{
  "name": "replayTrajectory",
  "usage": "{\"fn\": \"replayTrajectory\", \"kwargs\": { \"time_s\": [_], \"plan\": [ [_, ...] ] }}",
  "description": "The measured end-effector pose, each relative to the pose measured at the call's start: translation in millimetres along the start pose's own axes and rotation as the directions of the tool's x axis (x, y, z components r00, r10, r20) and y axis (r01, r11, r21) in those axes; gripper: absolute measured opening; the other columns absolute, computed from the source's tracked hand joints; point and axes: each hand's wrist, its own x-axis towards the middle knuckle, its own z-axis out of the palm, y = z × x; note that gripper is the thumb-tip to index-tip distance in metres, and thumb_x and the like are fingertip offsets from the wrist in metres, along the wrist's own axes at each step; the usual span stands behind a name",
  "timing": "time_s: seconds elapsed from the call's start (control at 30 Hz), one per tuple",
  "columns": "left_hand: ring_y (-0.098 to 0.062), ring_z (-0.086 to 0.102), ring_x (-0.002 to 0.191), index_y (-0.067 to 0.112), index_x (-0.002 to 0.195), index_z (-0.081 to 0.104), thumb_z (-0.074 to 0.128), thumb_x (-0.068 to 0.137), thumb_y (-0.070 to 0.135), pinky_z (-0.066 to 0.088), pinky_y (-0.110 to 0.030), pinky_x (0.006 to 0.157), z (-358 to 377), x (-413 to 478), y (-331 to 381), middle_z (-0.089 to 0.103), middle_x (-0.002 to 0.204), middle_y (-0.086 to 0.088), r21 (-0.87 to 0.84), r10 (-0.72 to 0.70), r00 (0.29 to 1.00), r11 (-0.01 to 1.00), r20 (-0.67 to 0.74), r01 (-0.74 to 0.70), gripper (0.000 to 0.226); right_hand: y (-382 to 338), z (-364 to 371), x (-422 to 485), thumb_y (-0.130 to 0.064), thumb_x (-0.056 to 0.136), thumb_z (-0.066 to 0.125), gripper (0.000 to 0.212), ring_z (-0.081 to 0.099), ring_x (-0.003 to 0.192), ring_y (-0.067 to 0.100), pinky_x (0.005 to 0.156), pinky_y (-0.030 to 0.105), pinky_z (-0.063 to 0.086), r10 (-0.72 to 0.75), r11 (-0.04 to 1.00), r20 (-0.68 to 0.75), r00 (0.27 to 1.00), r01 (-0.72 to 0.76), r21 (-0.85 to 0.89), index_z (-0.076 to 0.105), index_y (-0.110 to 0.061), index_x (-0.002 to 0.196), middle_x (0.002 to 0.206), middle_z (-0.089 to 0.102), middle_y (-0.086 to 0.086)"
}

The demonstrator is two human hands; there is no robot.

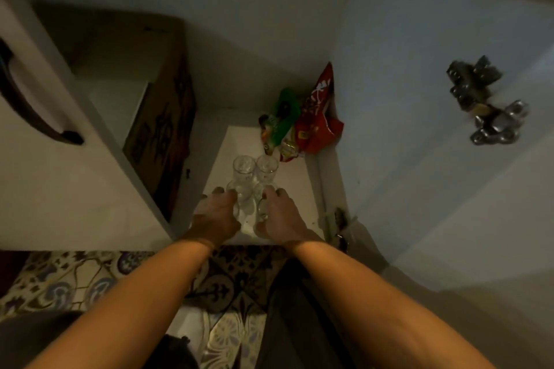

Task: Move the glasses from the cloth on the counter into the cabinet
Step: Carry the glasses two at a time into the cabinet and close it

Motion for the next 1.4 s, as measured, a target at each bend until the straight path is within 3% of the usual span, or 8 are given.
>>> {"fn": "replayTrajectory", "kwargs": {
  "time_s": [0.3, 0.57, 1.03, 1.4],
  "plan": [
    [-0.035, 0.047, 0.118, 0.019, 0.132, 0.050, 0.074, 0.076, 0.022, 0.047, -0.040, 0.096, 38.5, 27.1, -11.3, 0.048, 0.129, -0.010, -0.017, 0.045, 0.998, 0.999, 0.054, -0.044, 0.061, 6.6, 33.4, 21.2, -0.018, 0.074, 0.077, 0.059, 0.050, 0.107, 0.032, 0.090, 0.040, 0.050, 0.046, 0.999, -0.073, 0.996, -0.045, 0.016, 0.051, -0.018, 0.127, 0.124, 0.037, 0.013],
    [-0.035, 0.045, 0.123, 0.022, 0.136, 0.047, 0.073, 0.081, 0.020, 0.046, -0.038, 0.098, 59.0, 47.8, -16.6, 0.045, 0.139, -0.009, 0.064, 0.039, 0.991, 0.997, 0.131, -0.047, 0.061, 7.8, 60.8, 34.1, -0.017, 0.080, 0.074, 0.062, 0.044, 0.117, 0.035, 0.094, 0.042, 0.049, 0.096, 0.995, -0.042, 0.995, -0.095, 0.029, 0.047, -0.017, 0.136, 0.135, 0.033, 0.015],
    [-0.035, 0.041, 0.124, 0.020, 0.134, 0.047, 0.063, 0.089, 0.022, 0.044, -0.041, 0.099, 78.4, 69.7, -15.8, 0.043, 0.139, -0.011, 0.009, 0.086, 0.988, 0.996, 0.126, -0.088, 0.048, 21.9, 77.6, 56.7, -0.011, 0.080, 0.073, 0.069, 0.049, 0.118, 0.036, 0.098, 0.040, 0.049, 0.169, 0.986, -0.024, 0.985, -0.169, 0.006, 0.043, -0.017, 0.142, 0.138, 0.034, 0.018],
    [-0.034, 0.038, 0.127, 0.021, 0.142, 0.040, 0.065, 0.088, 0.015, 0.044, -0.045, 0.101, 79.1, 79.2, -25.9, 0.038, 0.142, -0.012, 0.051, 0.104, 0.982, 0.992, 0.158, -0.113, 0.060, 24.6, 85.8, 63.5, -0.008, 0.083, 0.069, 0.068, 0.050, 0.118, 0.038, 0.099, 0.040, 0.046, 0.149, 0.989, -0.038, 0.988, -0.148, 0.017, 0.041, -0.015, 0.145, 0.141, 0.034, 0.019]
  ]
}}
